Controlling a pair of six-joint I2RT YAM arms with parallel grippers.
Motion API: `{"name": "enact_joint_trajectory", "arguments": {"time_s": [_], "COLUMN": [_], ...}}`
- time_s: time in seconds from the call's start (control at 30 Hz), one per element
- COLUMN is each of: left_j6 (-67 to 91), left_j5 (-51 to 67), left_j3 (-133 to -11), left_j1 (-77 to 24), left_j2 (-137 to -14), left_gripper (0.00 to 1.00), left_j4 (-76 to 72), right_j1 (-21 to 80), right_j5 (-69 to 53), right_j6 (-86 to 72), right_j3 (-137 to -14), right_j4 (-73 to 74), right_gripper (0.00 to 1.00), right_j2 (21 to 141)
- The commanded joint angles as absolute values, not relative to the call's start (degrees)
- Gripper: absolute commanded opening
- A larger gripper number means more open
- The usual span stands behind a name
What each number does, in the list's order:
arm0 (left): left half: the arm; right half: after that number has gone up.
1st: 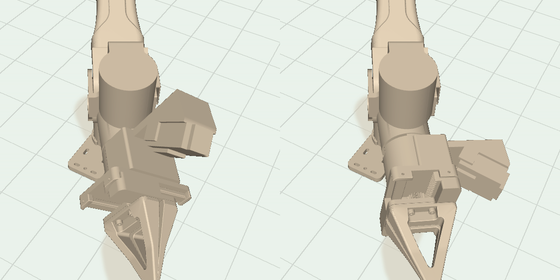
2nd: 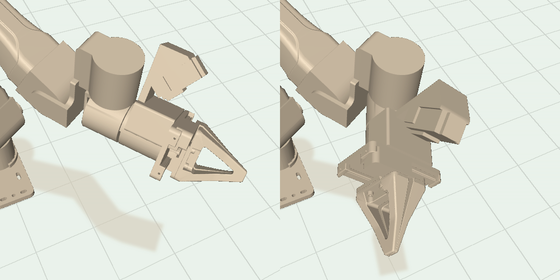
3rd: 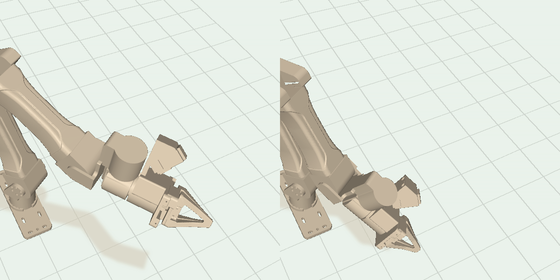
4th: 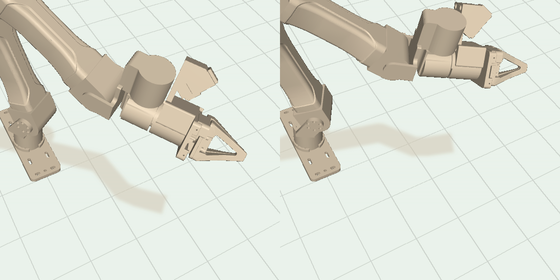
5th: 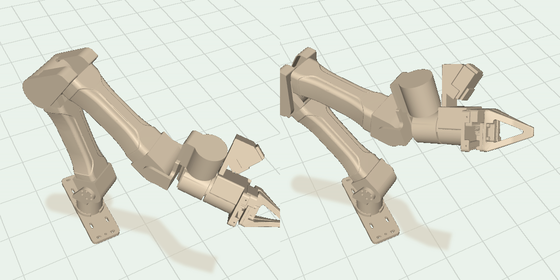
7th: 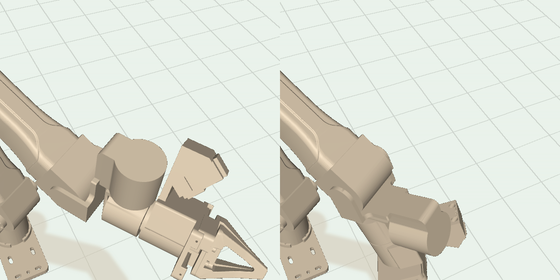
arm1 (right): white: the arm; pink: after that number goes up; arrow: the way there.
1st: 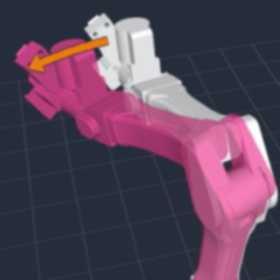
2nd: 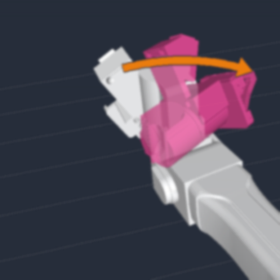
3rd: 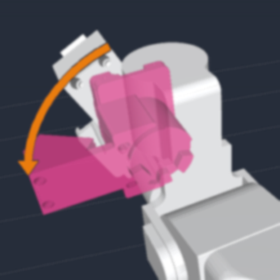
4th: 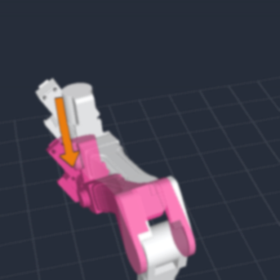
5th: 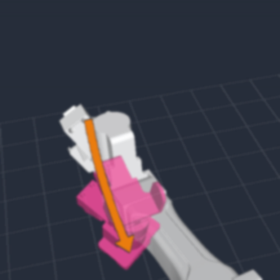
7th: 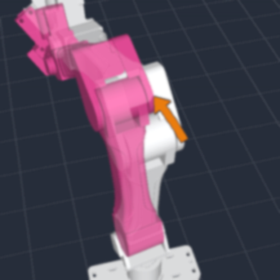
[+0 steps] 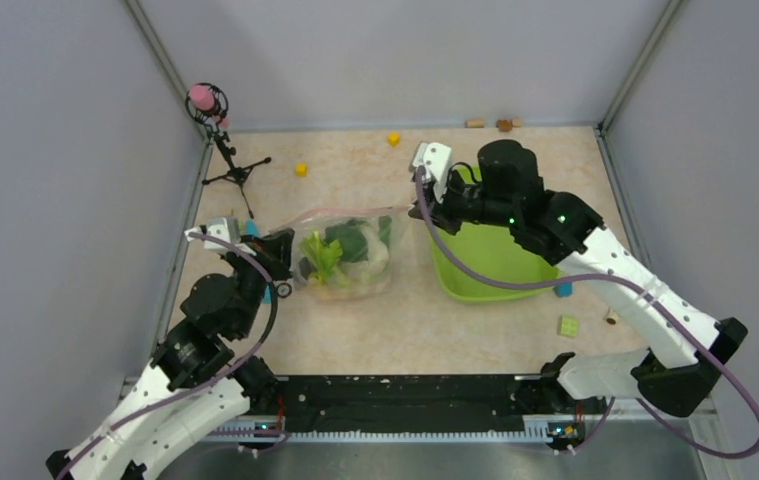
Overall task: Place the food in the zip-top bag and seal the zipper
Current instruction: Zip the zipper food storage bag at the center of the board, then place the zipper food storage bag at the center of the board.
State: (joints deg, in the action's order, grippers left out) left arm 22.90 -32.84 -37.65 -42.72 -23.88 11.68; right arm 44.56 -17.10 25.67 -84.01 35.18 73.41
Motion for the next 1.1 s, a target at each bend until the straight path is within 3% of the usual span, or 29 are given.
{"name": "enact_joint_trajectory", "arguments": {"time_s": [0.0, 0.17, 0.4, 0.57, 0.63, 0.67, 0.7, 0.73, 0.8, 0.87, 1.03, 1.07], "left_j6": [28.35, 32.31, 35.77, 36.49, 36.56, 35.97, 35.8, 35.91, 35.73, 35.43, 35.51, 36.22], "left_j5": [-28.42, -24.7, -42.73, -35.51, -33.34, -33.79, -34.78, -35.79, -37.39, -38.58, -40.54, -41.77], "left_j3": [-47.46, -54.09, -52.68, -51.25, -51.23, -51.61, -52.62, -54.09, -55.77, -55.86, -53.31, -52.97], "left_j1": [-42.01, -42.01, -41.72, -32.26, -29.99, -29.47, -29.3, -29.27, -29.31, -29.31, -29.31, -29.33], "left_j2": [-25.03, -31.44, -42.12, -55.45, -60.09, -62.07, -64.0, -65.35, -66.4, -65.34, -57.99, -56.48], "left_gripper": [0.0, 0.0, 0.0, 0.03, 0.15, 0.32, 0.56, 0.7, 0.89, 0.97, 0.98, 0.98], "left_j4": [20.43, 29.45, 32.22, 27.17, 24.5, 23.42, 23.78, 24.91, 26.14, 25.62, 24.85, 26.05], "right_j1": [43.67, 43.65, 40.95, 33.57, 31.56, 30.93, 30.64, 30.55, 30.44, 30.44, 30.43, 30.42], "right_j5": [-13.24, -12.52, 1.66, -1.76, 1.56, 3.96, 5.71, 7.31, 9.74, 10.95, 15.52, 17.68], "right_j6": [5.24, -4.27, -8.02, -8.87, -10.13, -10.19, -9.59, -8.92, -7.9, -8.2, -10.93, -11.96], "right_j3": [-87.93, -88.38, -79.79, -77.2, -78.48, -79.72, -80.86, -81.85, -83.11, -82.64, -71.92, -69.19], "right_j4": [31.89, 36.23, 32.83, 27.44, 26.19, 26.26, 26.46, 26.45, 25.9, 24.13, 13.16, 11.37], "right_gripper": [0.0, 0.0, 0.0, 0.0, 0.03, 0.15, 0.26, 0.31, 0.44, 0.57, 0.95, 0.98], "right_j2": [66.9, 66.05, 70.02, 81.17, 86.91, 89.69, 92.07, 93.69, 95.21, 94.04, 80.87, 77.8]}}
